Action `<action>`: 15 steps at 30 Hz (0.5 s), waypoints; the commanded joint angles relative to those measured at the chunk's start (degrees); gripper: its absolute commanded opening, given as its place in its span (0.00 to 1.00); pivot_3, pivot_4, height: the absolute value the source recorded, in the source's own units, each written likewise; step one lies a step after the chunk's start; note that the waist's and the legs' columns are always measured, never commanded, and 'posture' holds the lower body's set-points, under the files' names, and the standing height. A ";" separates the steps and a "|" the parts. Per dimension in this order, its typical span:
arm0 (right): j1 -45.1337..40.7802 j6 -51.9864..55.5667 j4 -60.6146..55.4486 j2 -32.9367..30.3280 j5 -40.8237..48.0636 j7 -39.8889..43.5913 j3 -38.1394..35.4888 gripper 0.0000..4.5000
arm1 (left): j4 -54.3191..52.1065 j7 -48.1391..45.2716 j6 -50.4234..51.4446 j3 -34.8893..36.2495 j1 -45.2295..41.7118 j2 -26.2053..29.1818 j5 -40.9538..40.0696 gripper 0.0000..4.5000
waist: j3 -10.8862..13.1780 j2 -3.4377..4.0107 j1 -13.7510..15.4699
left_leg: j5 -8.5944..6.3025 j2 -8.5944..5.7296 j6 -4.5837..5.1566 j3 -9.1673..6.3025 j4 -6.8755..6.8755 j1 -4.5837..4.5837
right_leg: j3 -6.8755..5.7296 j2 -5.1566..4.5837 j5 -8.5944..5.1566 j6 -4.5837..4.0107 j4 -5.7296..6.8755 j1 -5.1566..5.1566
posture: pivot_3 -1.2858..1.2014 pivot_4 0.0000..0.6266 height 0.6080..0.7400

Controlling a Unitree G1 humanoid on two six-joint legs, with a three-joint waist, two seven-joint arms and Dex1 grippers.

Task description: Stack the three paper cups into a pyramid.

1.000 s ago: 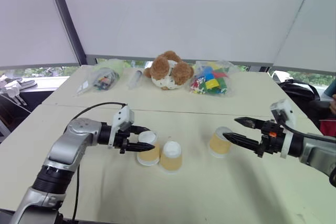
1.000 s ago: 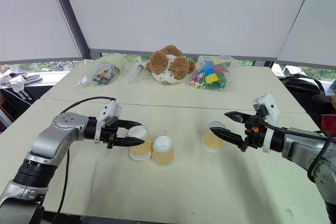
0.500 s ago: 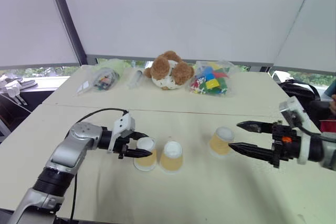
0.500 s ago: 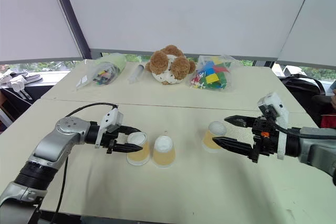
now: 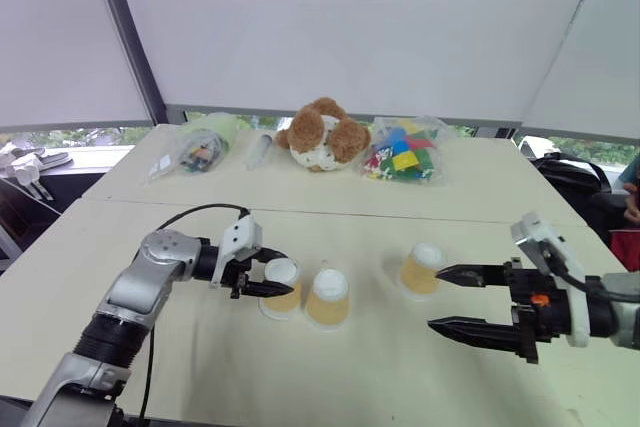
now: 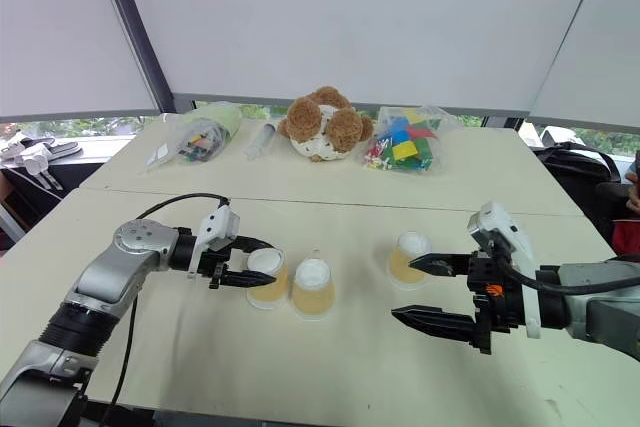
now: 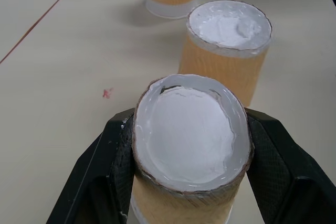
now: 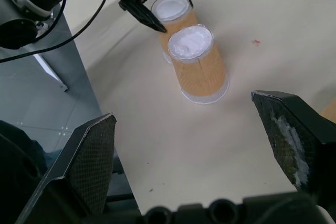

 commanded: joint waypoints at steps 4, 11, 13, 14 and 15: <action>1.16 -2.72 -0.32 0.60 -2.31 -0.16 0.44 1.00 | -0.37 0.84 0.40 0.29 -1.26 -1.17 -0.70 0.51 | 0.00 0.00 -0.03 | 0.00 0.00 0.00 0.00 0.01 0.00 | 0.00 0.00 0.00 0.00 0.00 0.01 | 0.52 0.24 1.00; 2.10 -3.87 0.07 0.99 -3.34 -0.04 0.20 1.00 | -1.58 0.95 0.96 -0.18 -0.29 -1.60 -0.95 0.51 | 0.00 0.00 -0.01 | 0.00 0.00 0.00 0.00 0.00 0.00 | 0.00 0.00 0.00 0.00 0.00 0.00 | 0.52 0.24 1.00; 2.12 -4.14 0.33 0.98 -3.61 -0.06 0.26 1.00 | -1.71 0.93 0.98 -0.38 -0.02 -1.69 -0.93 0.51 | 0.00 0.00 -0.03 | 0.00 0.00 0.00 -0.01 0.00 0.00 | 0.00 0.01 0.00 0.00 0.00 0.01 | 0.52 0.24 1.00; 2.25 -4.24 0.37 0.98 -3.74 0.00 0.21 1.00 | -1.91 0.97 1.00 -0.46 0.18 -1.73 -0.95 0.51 | 0.00 0.00 -0.03 | 0.00 0.00 0.00 -0.01 0.00 0.00 | 0.00 0.01 0.00 0.00 0.00 0.01 | 0.52 0.24 1.00; 2.40 -4.34 0.38 0.97 -3.91 0.04 0.24 1.00 | -2.11 0.95 1.13 -0.52 0.34 -1.74 -1.01 0.51 | 0.00 0.00 -0.03 | 0.00 0.00 0.00 -0.01 0.00 0.00 | 0.00 0.01 0.00 0.00 0.00 0.00 | 0.52 0.24 1.00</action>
